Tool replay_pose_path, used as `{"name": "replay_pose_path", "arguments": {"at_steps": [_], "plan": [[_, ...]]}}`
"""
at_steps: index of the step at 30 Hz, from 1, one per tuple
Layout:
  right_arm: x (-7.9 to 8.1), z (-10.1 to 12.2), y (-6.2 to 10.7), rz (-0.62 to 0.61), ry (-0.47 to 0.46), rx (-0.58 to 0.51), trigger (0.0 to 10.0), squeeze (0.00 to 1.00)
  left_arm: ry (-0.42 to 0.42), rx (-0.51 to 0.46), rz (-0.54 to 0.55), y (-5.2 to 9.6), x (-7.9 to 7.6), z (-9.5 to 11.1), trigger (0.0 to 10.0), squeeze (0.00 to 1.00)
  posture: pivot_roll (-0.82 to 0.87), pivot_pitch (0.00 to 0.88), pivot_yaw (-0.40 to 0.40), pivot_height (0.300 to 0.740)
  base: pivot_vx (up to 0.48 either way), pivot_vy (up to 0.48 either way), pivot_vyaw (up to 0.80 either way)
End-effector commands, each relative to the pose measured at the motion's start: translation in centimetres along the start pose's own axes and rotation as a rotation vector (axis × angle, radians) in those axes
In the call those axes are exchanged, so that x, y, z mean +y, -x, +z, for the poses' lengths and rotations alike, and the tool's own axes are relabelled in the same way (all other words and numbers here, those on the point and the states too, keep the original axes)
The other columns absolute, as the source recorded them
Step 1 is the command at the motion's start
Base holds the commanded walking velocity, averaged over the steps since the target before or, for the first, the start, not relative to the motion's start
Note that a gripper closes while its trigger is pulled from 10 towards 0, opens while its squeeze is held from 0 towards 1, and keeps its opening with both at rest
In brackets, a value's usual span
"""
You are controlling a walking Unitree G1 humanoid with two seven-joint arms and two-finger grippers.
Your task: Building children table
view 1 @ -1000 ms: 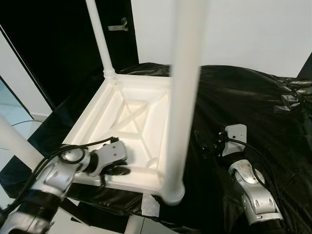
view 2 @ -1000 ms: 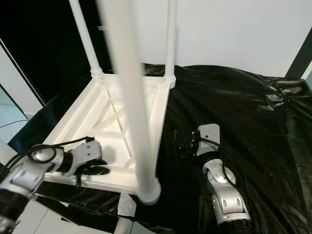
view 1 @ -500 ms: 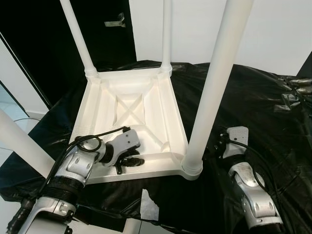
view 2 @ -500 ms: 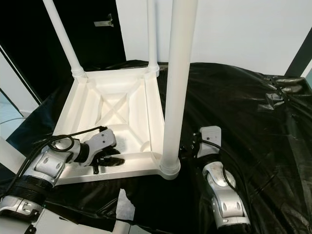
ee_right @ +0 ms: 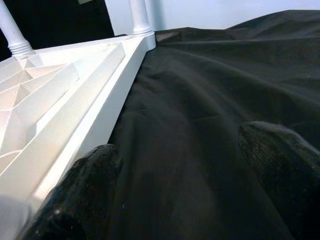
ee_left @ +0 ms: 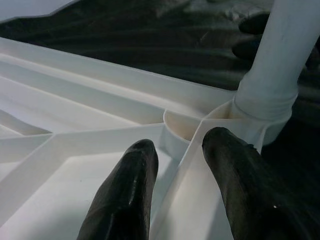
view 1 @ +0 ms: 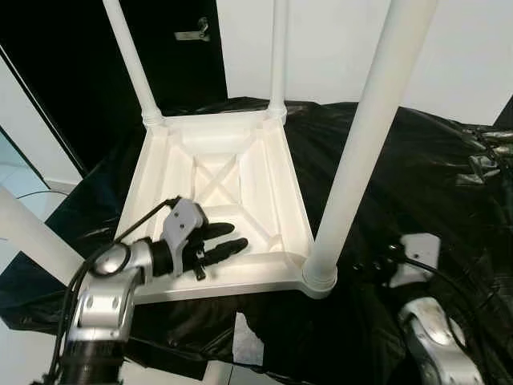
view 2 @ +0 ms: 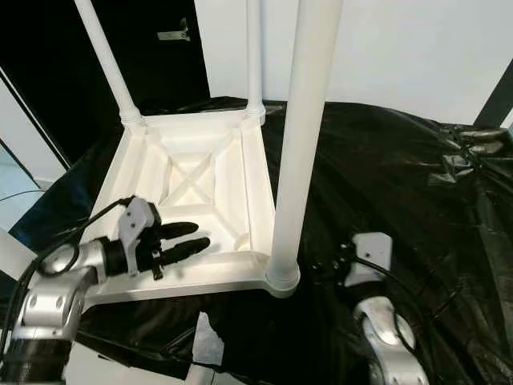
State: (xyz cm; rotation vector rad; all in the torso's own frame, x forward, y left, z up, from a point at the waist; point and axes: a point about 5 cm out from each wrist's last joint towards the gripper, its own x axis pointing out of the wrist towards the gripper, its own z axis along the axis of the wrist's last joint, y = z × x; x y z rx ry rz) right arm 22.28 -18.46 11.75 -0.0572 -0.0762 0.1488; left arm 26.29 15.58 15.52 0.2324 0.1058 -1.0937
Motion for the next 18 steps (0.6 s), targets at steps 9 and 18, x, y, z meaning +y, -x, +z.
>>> {"name": "replay_pose_path", "arguments": {"at_steps": [9, 18], "plan": [[0.8, 0.8, 3.3, 0.19, 0.0, 0.031, 10.0, 0.0, 0.016, -0.038, 0.162, 0.5, -1.9, 0.4, 10.0, 0.0, -0.01, 0.0, 0.009, 0.74, 0.0, 0.0, 0.0], [1.4, 1.6, 4.6, 0.445, 0.01, 0.09, 10.0, 0.0, 0.014, -0.026, 0.149, 0.0, -3.4, 0.2, 10.0, 0.0, -0.03, 0.0, 0.01, 0.74, 0.0, 0.0, 0.0]]}}
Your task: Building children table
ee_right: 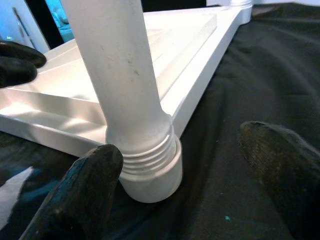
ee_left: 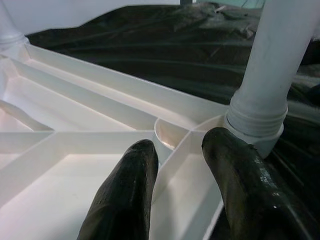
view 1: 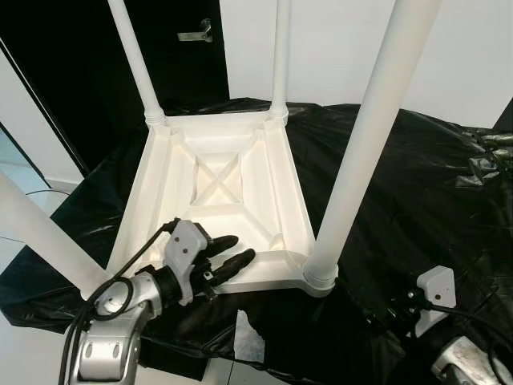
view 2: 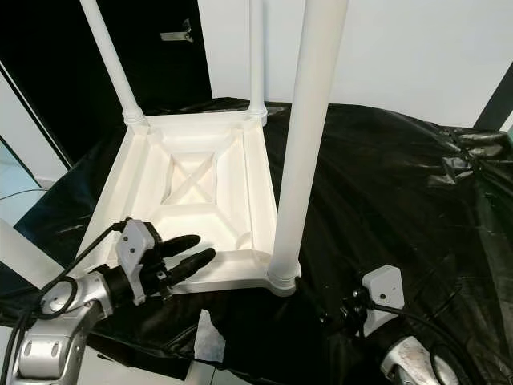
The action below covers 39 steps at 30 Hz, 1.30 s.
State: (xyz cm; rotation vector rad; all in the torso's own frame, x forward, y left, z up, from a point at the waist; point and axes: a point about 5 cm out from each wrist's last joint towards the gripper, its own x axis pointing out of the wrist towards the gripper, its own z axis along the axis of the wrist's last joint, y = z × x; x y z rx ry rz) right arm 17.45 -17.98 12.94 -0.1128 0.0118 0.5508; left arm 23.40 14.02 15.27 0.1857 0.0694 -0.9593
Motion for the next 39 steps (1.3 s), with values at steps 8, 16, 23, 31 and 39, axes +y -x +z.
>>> {"name": "replay_pose_path", "arguments": {"at_steps": [8, 16, 23, 31, 39], "plan": [[-0.6, 1.0, -3.3, 0.089, 0.004, -0.05, 10.0, 0.0, -0.052, -0.016, 0.058, -0.3, 0.0, 0.8, 10.0, 0.0, -0.02, 0.0, 0.011, 0.74, 0.0, 0.0, 0.0], [-0.7, 1.1, -6.8, 0.188, -0.007, -0.072, 10.0, 0.0, -0.055, -0.02, 0.086, -0.7, -0.3, 1.0, 10.0, 0.0, 0.01, 0.0, -0.001, 0.74, 0.0, 0.0, 0.0], [-1.6, 0.7, -9.0, 0.234, 0.033, -0.058, 4.5, 0.0, -0.042, -0.044, 0.097, -1.4, -0.8, 0.7, 10.0, 0.0, 0.01, 0.0, -0.016, 0.74, 0.0, 0.0, 0.0], [-3.4, 0.1, -10.1, 0.212, 0.064, -0.025, 0.0, 0.0, -0.008, -0.072, 0.15, -2.6, -0.7, 0.5, 10.0, 0.0, 0.0, 0.0, -0.037, 0.74, 0.0, 0.0, 0.0], [-4.2, -0.6, -11.6, 0.042, 0.08, 0.021, 0.0, 0.0, -0.032, -0.041, 0.217, -3.8, -0.3, -0.2, 10.0, 0.0, 0.01, 0.0, -0.029, 0.74, 0.0, 0.0, 0.0]]}}
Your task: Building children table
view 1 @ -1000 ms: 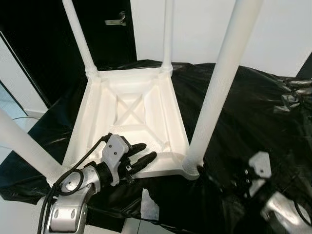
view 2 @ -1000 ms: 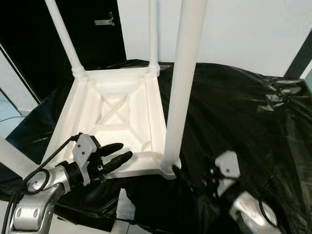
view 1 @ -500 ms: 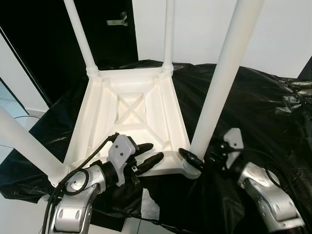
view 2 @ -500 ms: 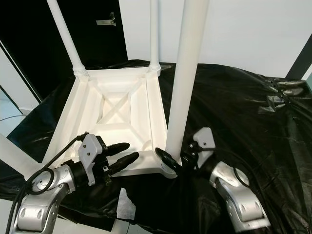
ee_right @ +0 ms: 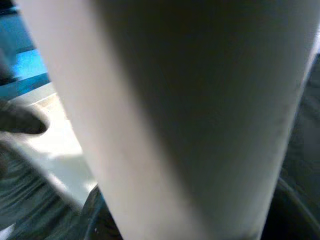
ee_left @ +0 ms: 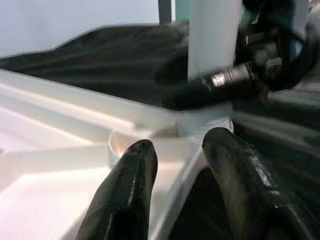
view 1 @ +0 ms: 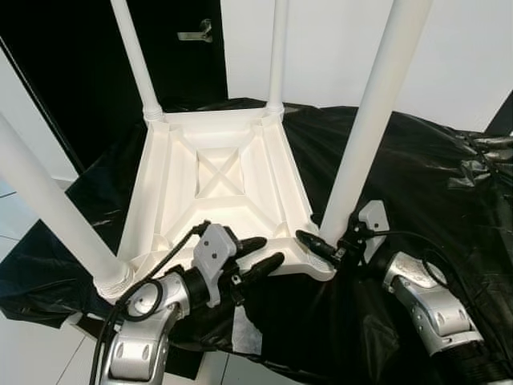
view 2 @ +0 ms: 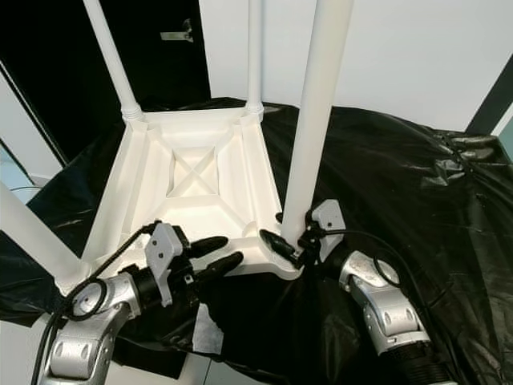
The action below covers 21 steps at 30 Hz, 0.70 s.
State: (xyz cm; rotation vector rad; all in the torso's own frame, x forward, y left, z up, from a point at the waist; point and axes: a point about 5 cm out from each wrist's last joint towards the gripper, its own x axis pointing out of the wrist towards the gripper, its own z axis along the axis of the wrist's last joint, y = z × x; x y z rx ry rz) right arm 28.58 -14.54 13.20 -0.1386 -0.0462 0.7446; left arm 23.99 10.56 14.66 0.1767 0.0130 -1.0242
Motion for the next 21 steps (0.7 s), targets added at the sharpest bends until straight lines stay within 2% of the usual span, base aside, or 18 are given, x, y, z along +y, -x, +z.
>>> {"name": "replay_pose_path", "arguments": {"at_steps": [1, 2, 3, 4, 5, 6, 7, 8, 10, 14, 15, 16, 21], "plan": [[-1.2, -1.1, -0.1, -0.146, 0.033, 0.086, 0.0, 0.0, -0.018, 0.019, 0.276, -0.5, 1.2, -0.3, 10.0, 0.0, 0.01, 0.0, -0.029, 0.74, 0.0, 0.0, 0.0], [-1.2, -1.2, -0.6, -0.207, 0.033, 0.088, 4.2, 0.0, -0.024, 0.021, 0.278, -0.8, 1.1, -0.4, 10.0, 0.0, 0.01, 0.0, -0.022, 0.74, 0.0, 0.0, 0.0], [-1.2, -1.2, -0.6, -0.207, 0.033, 0.088, 4.2, 0.0, -0.024, 0.021, 0.278, -0.8, 1.1, -0.4, 10.0, 0.0, 0.01, 0.0, -0.022, 0.74, 0.0, 0.0, 0.0], [-1.2, -1.2, -1.0, -0.266, 0.027, 0.086, 6.4, 0.0, -0.039, 0.025, 0.278, -1.0, 0.9, -0.4, 10.0, 0.0, 0.01, 0.0, -0.019, 0.74, 0.0, 0.0, 0.0], [-1.2, -1.2, -1.0, -0.266, 0.027, 0.086, 6.4, 0.0, -0.039, 0.025, 0.278, -1.0, 0.9, -0.4, 10.0, 0.0, 0.01, 0.0, -0.019, 0.74, 0.0, 0.0, 0.0], [-0.8, -1.2, -1.4, -0.313, 0.011, 0.071, 10.0, 0.0, -0.032, 0.024, 0.264, -1.3, 0.6, -0.5, 10.0, 0.0, 0.01, 0.0, -0.015, 0.74, 0.0, 0.0, 0.0], [-0.1, -1.2, -1.9, -0.416, -0.031, 0.047, 10.0, 0.0, -0.02, 0.017, 0.245, -1.7, 0.1, -0.5, 10.0, 0.0, 0.02, 0.0, -0.01, 0.74, 0.0, 0.0, 0.0], [-0.1, -1.2, -1.9, -0.416, -0.031, 0.047, 10.0, 0.0, -0.02, 0.017, 0.245, -1.7, 0.1, -0.5, 10.0, 0.0, 0.02, 0.0, -0.01, 0.74, 0.0, 0.0, 0.0], [0.4, -1.5, -2.1, -0.509, -0.076, 0.043, 10.0, 0.0, -0.016, 0.016, 0.25, -1.9, 0.1, -0.6, 10.0, 0.0, 0.01, 0.0, -0.002, 0.74, 0.0, 0.0, 0.0], [0.7, -1.8, -2.3, -0.557, -0.104, 0.05, 10.0, 0.0, -0.017, 0.011, 0.253, -2.1, 0.2, -0.6, 10.0, 0.0, 0.01, 0.0, 0.0, 0.74, 0.0, 0.0, 0.0], [1.2, -1.9, -2.5, -0.664, -0.13, 0.044, 10.0, 0.0, -0.031, 0.006, 0.246, -2.4, 0.5, -0.6, 10.0, 0.0, 0.0, 0.0, 0.007, 0.74, 0.0, 0.0, 0.0], [1.3, -1.8, -2.6, -0.7, -0.143, 0.038, 10.0, 0.0, -0.034, 0.009, 0.243, -2.5, 0.7, -0.6, 10.0, 0.0, 0.0, 0.0, 0.007, 0.74, 0.0, 0.0, 0.0], [1.9, -1.2, -3.2, -0.71, -0.126, 0.016, 10.0, 0.0, -0.032, 0.01, 0.215, -3.0, 0.9, -0.7, 10.0, 0.0, 0.0, 0.0, -0.002, 0.74, 0.0, 0.0, 0.0]]}}
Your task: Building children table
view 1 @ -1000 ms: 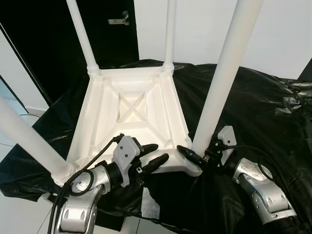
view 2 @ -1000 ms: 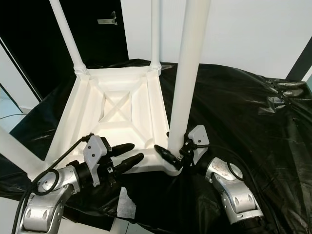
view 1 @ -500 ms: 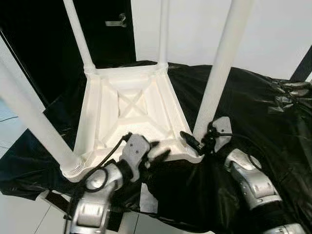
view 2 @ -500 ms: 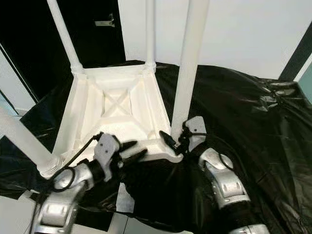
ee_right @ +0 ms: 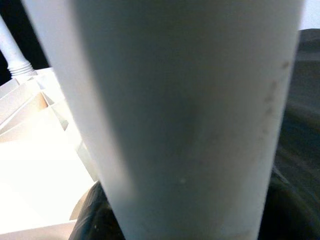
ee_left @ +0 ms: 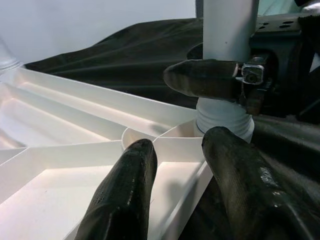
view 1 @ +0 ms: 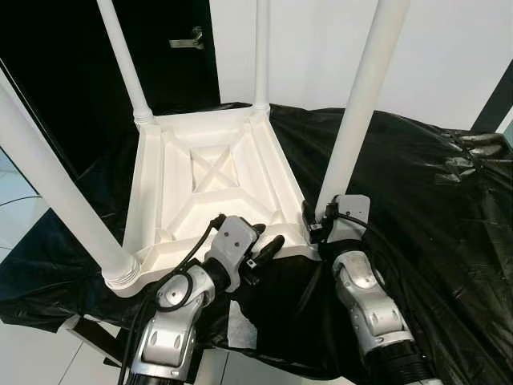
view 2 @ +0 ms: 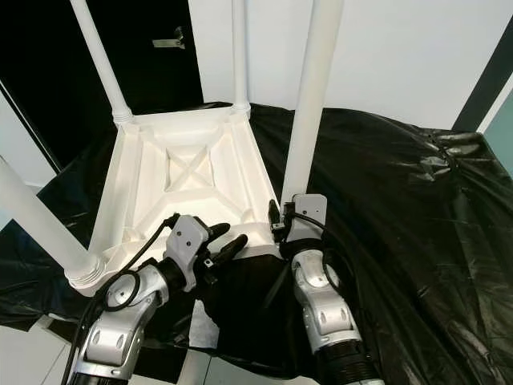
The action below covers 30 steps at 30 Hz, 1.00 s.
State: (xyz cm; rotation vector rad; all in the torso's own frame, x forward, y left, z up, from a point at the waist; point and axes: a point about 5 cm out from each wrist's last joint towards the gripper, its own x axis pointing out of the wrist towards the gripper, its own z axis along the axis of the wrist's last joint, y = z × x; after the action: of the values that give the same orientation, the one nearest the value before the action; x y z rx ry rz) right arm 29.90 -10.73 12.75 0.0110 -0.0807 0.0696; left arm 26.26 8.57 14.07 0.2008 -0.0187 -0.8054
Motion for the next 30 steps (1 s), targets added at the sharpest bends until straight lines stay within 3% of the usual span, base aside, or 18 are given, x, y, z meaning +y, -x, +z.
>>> {"name": "replay_pose_path", "arguments": {"at_steps": [1, 6, 7, 8, 9, 15, 20, 21, 22, 26, 30], "plan": [[-0.3, -0.9, 0.2, -0.035, 0.009, 0.04, 10.0, 0.0, -0.003, 0.007, -0.01, -0.3, 0.1, -0.3, 10.0, 0.0, -0.01, 0.0, -0.009, 0.74, 0.0, 0.0, 0.0], [-0.3, -0.4, 0.1, -0.025, 0.021, 0.008, 10.0, 0.0, -0.021, 0.003, -0.001, -0.6, 0.5, -0.4, 10.0, 0.0, -0.02, 0.0, -0.022, 0.74, 0.0, 0.0, 0.0], [-0.2, -0.2, 0.1, -0.004, 0.015, 0.0, 10.0, 0.41, -0.006, 0.0, 0.021, -0.7, 0.8, -0.4, 10.0, 0.0, -0.02, 0.0, -0.025, 0.74, 0.0, 0.0, 0.0], [-0.2, -0.2, 0.1, -0.004, 0.015, 0.0, 10.0, 0.41, -0.006, 0.0, 0.021, -0.7, 0.8, -0.4, 10.0, 0.0, -0.02, 0.0, -0.025, 0.74, 0.0, 0.0, 0.0], [0.0, -0.1, 0.2, 0.021, 0.011, -0.008, 10.0, 1.0, 0.004, -0.007, 0.041, -0.8, 1.0, -0.3, 10.0, 0.0, -0.02, 0.0, -0.022, 0.74, 0.0, 0.0, 0.0], [0.2, 0.2, 0.5, 0.097, 0.006, -0.021, 10.0, 1.0, 0.012, -0.028, 0.078, -1.1, 1.3, 0.2, 10.0, 0.0, -0.02, 0.0, -0.004, 0.74, 0.0, 0.0, 0.0], [-1.0, 0.7, 1.3, 0.166, -0.007, -0.065, 10.0, 1.0, 0.009, -0.042, 0.059, -1.5, 1.1, 0.7, 10.0, 0.0, -0.02, 0.0, 0.018, 0.74, 0.0, 0.0, 0.0], [-1.6, 0.9, 1.7, 0.202, 0.006, -0.08, 10.0, 0.25, 0.007, -0.038, 0.041, -1.7, 0.9, 0.7, 10.0, 0.0, -0.03, 0.0, 0.031, 0.74, 0.0, 0.0, 0.0], [-2.0, 1.1, 2.0, 0.242, 0.003, -0.083, 10.0, 0.0, 0.004, -0.039, 0.027, -1.8, 0.7, 0.7, 10.0, 0.0, -0.03, 0.0, 0.037, 0.74, 0.0, 0.0, 0.0], [-3.3, 1.5, 2.9, 0.387, 0.053, -0.085, 10.0, 0.0, -0.006, -0.058, -0.026, -1.8, 0.3, 1.0, 10.0, 0.0, -0.04, 0.0, 0.048, 0.74, 0.0, 0.0, 0.0], [-4.1, 1.6, 2.9, 0.448, 0.067, -0.065, 10.0, 0.0, -0.003, -0.057, -0.058, -1.5, 0.2, 1.0, 10.0, 0.0, -0.05, 0.0, 0.048, 0.74, 0.0, 0.0, 0.0]]}}
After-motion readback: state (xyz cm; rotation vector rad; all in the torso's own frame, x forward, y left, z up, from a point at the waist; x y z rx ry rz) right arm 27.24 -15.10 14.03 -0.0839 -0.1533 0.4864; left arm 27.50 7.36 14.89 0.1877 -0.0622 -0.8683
